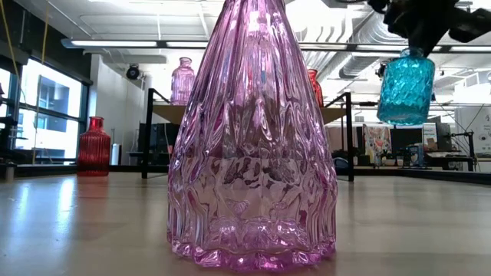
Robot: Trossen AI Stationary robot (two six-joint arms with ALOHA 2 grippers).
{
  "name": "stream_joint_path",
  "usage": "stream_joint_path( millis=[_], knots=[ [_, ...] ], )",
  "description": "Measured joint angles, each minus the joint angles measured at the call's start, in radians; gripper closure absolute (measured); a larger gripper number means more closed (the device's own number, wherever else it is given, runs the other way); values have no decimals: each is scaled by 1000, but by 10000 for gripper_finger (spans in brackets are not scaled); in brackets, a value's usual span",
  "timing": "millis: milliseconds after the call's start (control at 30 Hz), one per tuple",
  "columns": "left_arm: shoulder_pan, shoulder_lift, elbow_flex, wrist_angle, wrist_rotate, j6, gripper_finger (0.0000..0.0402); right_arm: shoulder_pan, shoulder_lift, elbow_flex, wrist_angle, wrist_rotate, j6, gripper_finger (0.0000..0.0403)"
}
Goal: Sort vases onto shelf
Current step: Put the blue vase on the shelf aligned with the other blue vases
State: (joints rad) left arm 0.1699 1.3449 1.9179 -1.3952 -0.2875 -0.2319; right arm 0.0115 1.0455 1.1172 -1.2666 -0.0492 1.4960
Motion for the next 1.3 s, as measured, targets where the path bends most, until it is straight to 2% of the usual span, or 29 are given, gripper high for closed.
stream_joint_path(
  millis=[333,633,767,967,1133,1300],
  knots=[
    [0,0,1,-33,1,-1,305,187,86,2,90,15,171,403],
    [0,0,1,-173,16,-55,305,208,179,1,235,22,167,403],
    [0,-8,-17,-178,22,-71,305,208,211,23,254,31,152,403],
    [0,-37,-71,-175,43,-72,305,205,269,142,237,89,101,403],
    [0,-74,-151,-175,43,-74,305,181,360,291,74,94,52,403],
    [0,-117,-243,-176,43,-89,305,138,459,474,-18,102,-42,403]
  ],
)
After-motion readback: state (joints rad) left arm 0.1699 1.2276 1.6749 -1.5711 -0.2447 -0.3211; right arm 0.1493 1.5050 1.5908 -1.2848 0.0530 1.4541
